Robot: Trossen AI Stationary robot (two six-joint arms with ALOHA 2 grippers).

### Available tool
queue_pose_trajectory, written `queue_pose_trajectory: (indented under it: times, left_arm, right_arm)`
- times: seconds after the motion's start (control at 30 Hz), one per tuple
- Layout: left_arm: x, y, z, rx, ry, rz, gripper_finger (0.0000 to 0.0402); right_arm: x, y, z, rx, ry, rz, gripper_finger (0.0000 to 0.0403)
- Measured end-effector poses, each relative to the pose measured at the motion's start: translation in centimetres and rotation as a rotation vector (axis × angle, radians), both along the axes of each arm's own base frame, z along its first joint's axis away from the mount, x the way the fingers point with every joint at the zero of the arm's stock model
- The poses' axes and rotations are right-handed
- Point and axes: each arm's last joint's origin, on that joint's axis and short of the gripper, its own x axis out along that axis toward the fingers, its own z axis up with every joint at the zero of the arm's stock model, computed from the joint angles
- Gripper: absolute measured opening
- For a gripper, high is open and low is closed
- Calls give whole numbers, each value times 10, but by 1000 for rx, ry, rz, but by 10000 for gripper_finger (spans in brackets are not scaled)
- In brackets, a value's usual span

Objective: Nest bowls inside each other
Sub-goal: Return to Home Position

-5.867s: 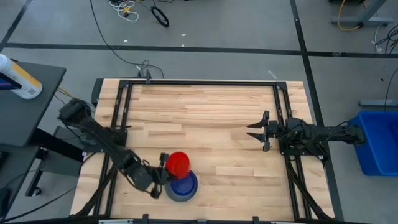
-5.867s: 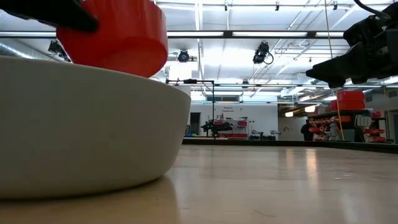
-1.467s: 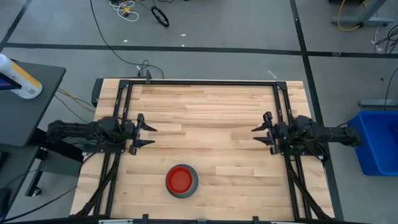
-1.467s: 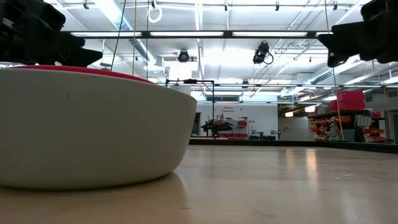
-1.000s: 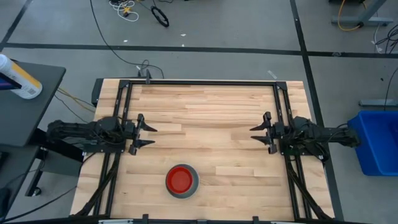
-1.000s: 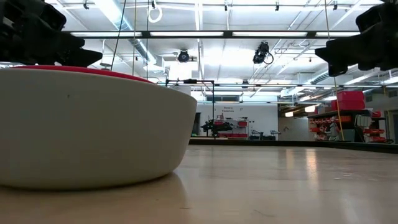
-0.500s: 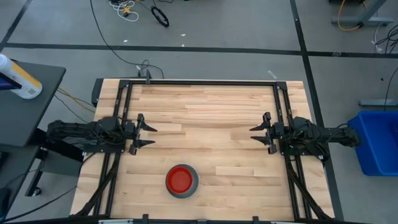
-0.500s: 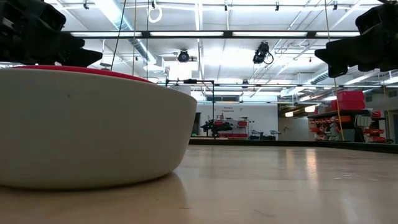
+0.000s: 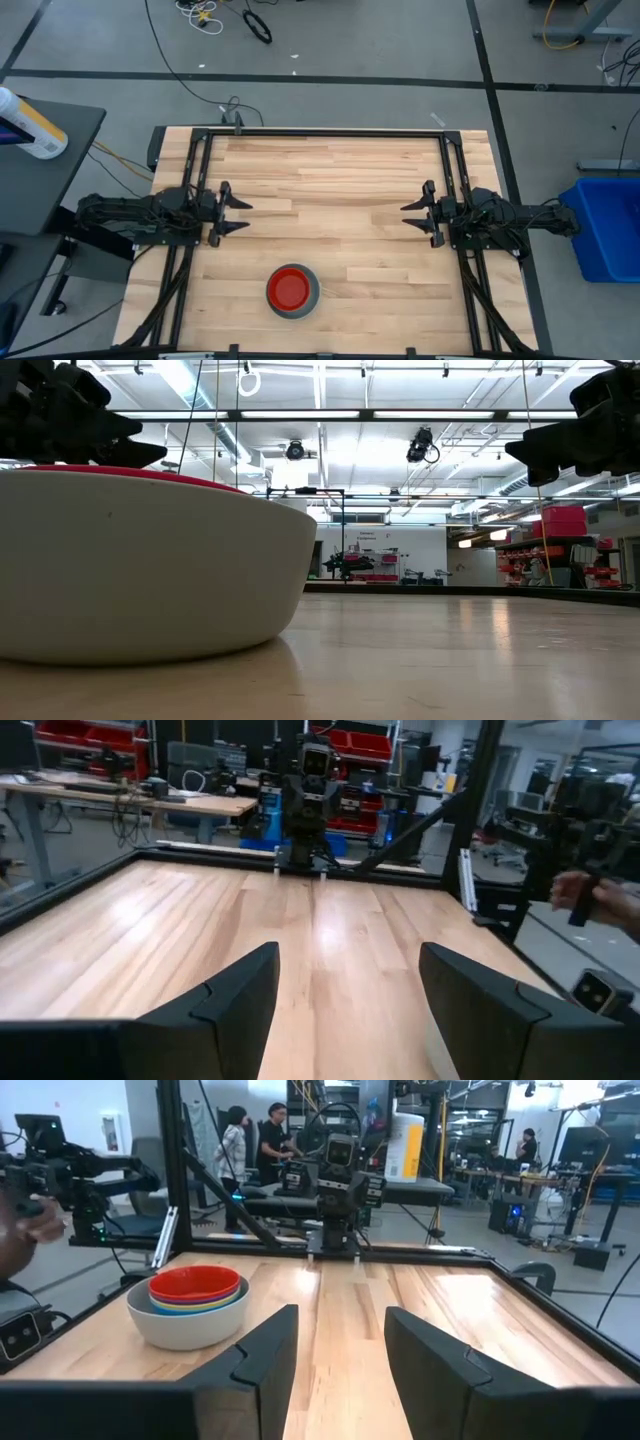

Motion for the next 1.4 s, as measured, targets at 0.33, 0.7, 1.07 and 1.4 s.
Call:
queue_pose_trajectory:
  times: [0.33, 0.7, 1.07, 1.4]
  left_arm:
    - [0, 0, 4, 91, -51, -11, 250]
    - [0, 0, 5, 221, -61, -9, 250]
    - [0, 0, 5, 250, -67, -9, 250]
    - [0, 0, 5, 252, -68, -8, 250]
  right_arm:
    - [0, 0, 0, 0, -2, 0, 157]
    - [0, 0, 0, 1, -1, 0, 160]
    - [0, 0, 0, 1, -1, 1, 160]
    - [0, 0, 0, 1, -1, 2, 158]
